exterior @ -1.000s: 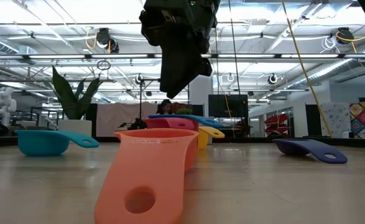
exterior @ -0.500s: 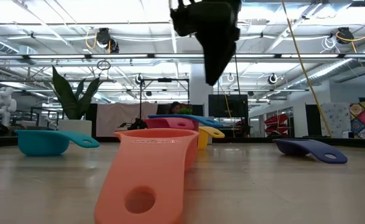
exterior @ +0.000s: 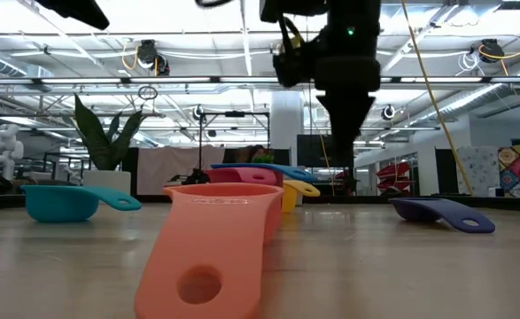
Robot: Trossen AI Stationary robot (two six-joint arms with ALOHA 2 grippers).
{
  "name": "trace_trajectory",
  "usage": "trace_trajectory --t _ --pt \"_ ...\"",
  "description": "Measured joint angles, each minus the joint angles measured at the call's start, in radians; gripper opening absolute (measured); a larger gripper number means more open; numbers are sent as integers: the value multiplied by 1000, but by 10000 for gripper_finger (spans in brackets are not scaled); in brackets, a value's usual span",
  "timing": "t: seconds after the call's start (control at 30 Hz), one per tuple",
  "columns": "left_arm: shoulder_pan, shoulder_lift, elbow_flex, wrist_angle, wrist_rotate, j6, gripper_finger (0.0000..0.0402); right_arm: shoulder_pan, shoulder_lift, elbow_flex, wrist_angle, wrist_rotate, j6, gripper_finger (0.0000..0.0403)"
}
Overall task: Nest measuring cups in basket
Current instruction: Stack the yellow measuring cup on top of the blue measuring cup
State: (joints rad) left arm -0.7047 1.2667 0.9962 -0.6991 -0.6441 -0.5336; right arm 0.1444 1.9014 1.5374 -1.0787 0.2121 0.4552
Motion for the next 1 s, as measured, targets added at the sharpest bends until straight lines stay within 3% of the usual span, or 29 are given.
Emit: trace_trajectory --t 0.2,0.43,0.77,1.0 --pt "6 -5 0 4 -27 4 97 -97 -55 -2 95 49 5 139" --pt "49 -4 0 -30 -36 8 97 -221 -33 -2 222 -34 -44 139" --pt "47 -5 0 -16 -29 14 97 -286 -12 -2 267 -54 -85 141" --pt "41 -5 0 -1 -28 28 97 -300 8 -3 308 -84 -104 176"
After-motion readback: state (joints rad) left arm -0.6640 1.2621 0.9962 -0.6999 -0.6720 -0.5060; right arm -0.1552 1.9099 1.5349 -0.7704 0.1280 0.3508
